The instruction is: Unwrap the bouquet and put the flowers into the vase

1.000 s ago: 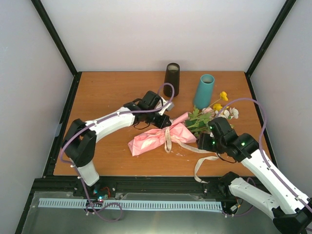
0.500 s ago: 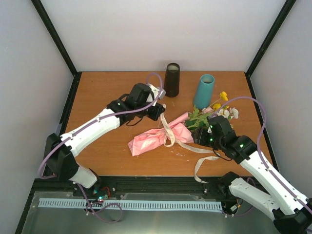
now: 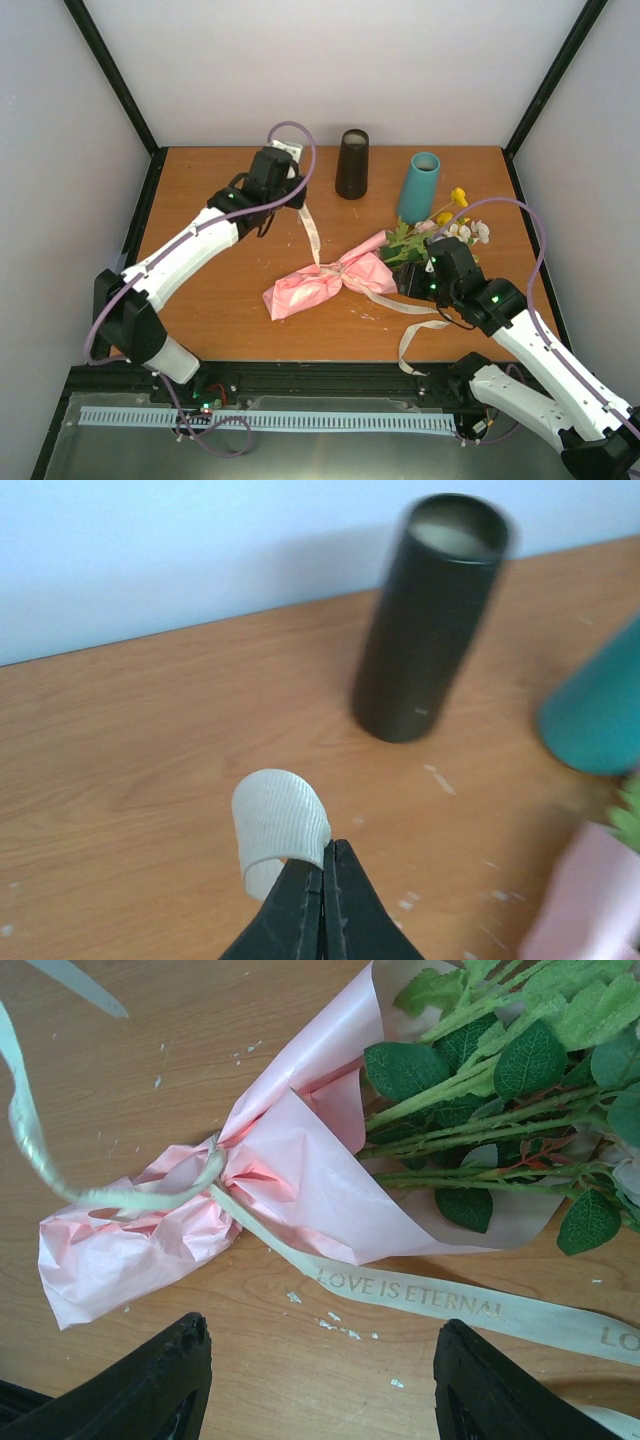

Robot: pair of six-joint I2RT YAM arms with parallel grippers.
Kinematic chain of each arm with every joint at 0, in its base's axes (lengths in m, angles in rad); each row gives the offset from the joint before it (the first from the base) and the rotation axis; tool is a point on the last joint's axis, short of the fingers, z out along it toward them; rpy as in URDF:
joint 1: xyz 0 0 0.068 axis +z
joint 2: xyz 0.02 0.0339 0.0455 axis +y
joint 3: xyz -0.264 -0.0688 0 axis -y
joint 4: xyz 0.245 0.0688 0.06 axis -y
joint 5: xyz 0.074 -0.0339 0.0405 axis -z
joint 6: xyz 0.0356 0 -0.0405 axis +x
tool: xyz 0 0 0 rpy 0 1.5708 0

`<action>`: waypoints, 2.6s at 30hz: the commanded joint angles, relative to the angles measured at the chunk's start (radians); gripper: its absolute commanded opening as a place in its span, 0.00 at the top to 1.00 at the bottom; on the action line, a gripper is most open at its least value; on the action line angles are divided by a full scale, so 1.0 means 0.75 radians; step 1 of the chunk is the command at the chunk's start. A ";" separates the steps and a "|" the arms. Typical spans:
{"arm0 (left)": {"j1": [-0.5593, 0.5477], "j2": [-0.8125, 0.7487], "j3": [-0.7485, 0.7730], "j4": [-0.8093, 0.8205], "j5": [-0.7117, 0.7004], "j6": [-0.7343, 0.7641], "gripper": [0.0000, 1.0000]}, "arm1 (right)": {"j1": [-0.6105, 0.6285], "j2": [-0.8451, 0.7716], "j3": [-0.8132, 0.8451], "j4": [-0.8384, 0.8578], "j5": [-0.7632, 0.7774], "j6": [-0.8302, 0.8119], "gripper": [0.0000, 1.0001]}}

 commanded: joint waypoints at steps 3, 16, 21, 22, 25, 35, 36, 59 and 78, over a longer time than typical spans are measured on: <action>0.195 0.154 0.094 0.132 -0.087 0.050 1.00 | 0.001 -0.015 -0.008 -0.001 0.019 -0.014 0.39; 0.316 0.393 0.294 -0.018 -0.131 -0.057 0.03 | 0.001 -0.053 0.021 -0.148 0.042 0.003 0.40; 0.316 0.307 0.253 -0.031 -0.068 -0.035 0.00 | 0.000 -0.077 0.024 -0.277 0.055 0.066 0.39; 0.316 0.300 0.255 -0.053 -0.049 -0.033 0.00 | 0.001 -0.077 0.017 -0.292 0.047 0.079 0.38; 0.316 0.258 0.234 -0.101 0.023 -0.041 0.01 | -0.001 -0.061 0.002 -0.337 0.033 0.114 0.37; 0.314 -0.009 -0.163 -0.041 0.393 -0.038 0.01 | 0.001 0.100 -0.080 -0.392 0.100 0.214 0.24; 0.313 -0.043 -0.207 -0.035 0.427 -0.042 0.00 | 0.001 0.112 -0.090 -0.385 0.120 0.233 0.20; 0.288 -0.656 -0.964 0.087 0.649 -0.193 0.01 | -0.107 0.206 -0.351 -0.115 0.230 0.939 0.02; 0.223 -0.685 -0.972 0.097 0.567 -0.173 0.01 | -0.230 0.491 -0.360 0.093 0.224 1.055 0.12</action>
